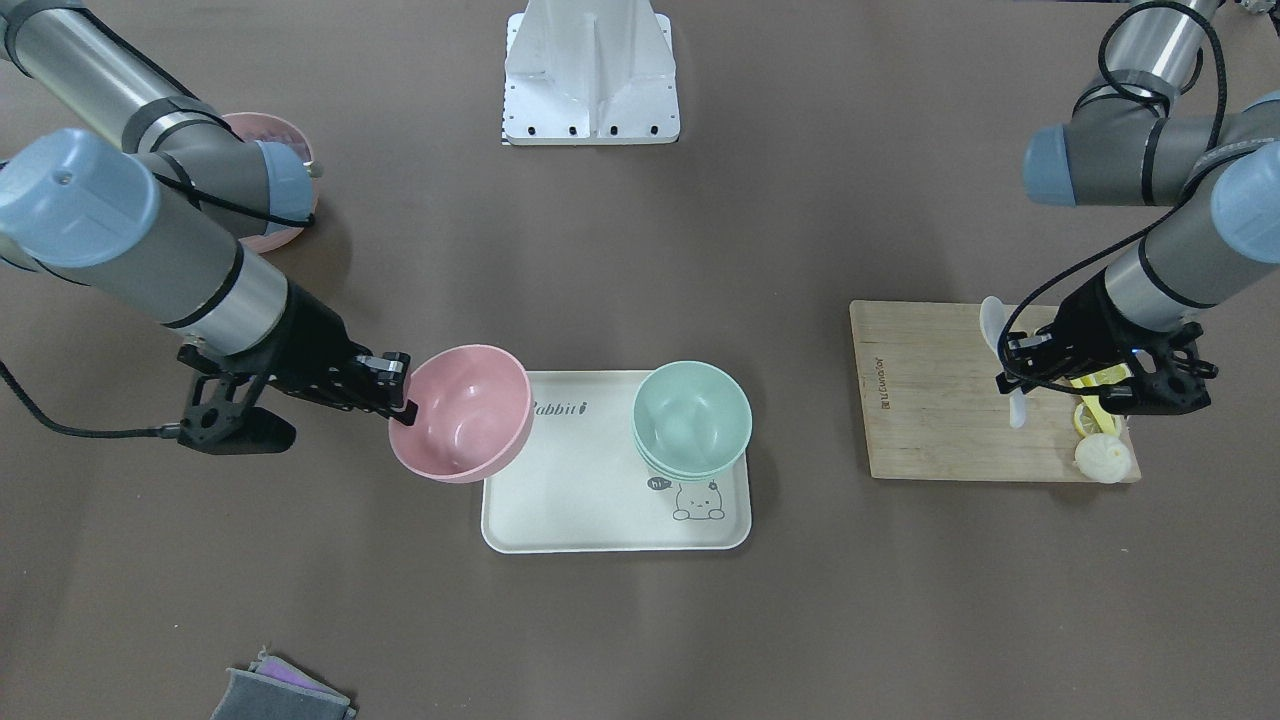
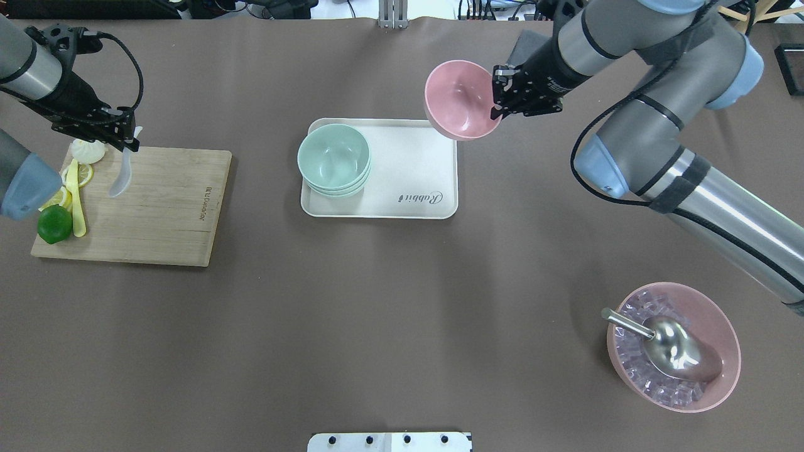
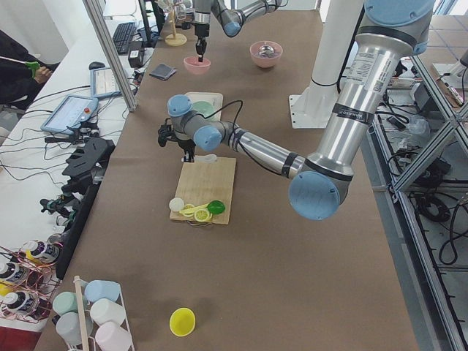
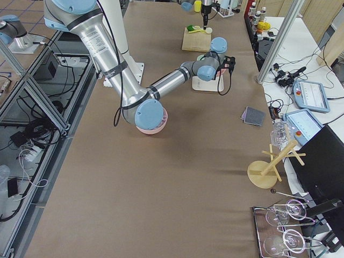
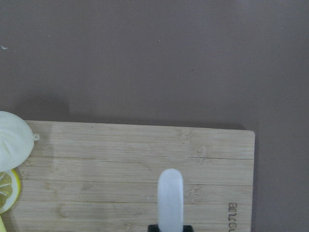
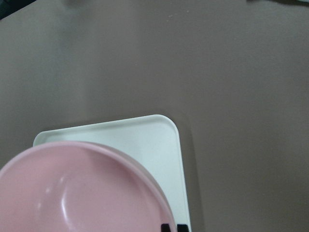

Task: Stack pink bowl on green and place spoon
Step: 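Carry pink bowl over green bowl with right gripper while left gripper lifts spoon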

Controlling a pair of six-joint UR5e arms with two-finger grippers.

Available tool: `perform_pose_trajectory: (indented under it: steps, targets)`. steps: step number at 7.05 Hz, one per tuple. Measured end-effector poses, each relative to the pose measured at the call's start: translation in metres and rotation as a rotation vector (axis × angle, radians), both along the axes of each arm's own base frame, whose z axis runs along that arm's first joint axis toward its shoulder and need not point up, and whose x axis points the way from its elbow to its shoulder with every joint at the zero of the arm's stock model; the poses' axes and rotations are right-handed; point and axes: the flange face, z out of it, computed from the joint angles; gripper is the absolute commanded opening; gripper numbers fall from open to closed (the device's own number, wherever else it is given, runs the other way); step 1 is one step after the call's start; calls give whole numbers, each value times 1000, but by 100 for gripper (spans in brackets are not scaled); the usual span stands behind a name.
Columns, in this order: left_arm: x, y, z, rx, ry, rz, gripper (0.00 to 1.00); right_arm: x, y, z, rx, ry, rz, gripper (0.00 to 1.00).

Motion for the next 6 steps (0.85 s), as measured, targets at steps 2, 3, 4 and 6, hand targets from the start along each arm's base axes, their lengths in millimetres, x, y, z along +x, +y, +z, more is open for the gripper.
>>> perform_pose_trajectory:
  steps: [2, 3, 4, 6]
  targets:
    - [-3, -3, -5, 1, 9, -2, 0, -45, -1, -46, -19, -19, 37, 0]
    - [-3, -4, -6, 0, 10, -3, 0, -68, 3, -61, -19, -29, 53, 0]
    - [-3, -5, -6, -1, 11, -3, 0, -94, 8, -73, -16, -33, 71, 0]
    - [-2, -8, -11, 0, 15, -7, 0, -131, 24, -93, -16, -40, 86, 0]
